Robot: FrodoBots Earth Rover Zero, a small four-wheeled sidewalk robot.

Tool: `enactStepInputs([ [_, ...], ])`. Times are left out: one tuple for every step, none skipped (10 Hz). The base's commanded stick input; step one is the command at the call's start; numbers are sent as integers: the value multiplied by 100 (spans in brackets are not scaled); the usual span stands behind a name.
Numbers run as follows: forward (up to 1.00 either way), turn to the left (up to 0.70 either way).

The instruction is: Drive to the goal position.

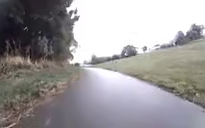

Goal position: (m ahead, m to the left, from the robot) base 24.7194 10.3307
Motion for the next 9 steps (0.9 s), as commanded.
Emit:
enactStepInputs([
  [93, 0],
  [96, 0],
  [99, 0],
  [100, 0],
  [100, 0],
  [100, 0],
  [100, 0],
  [100, 0],
  [100, 0],
])
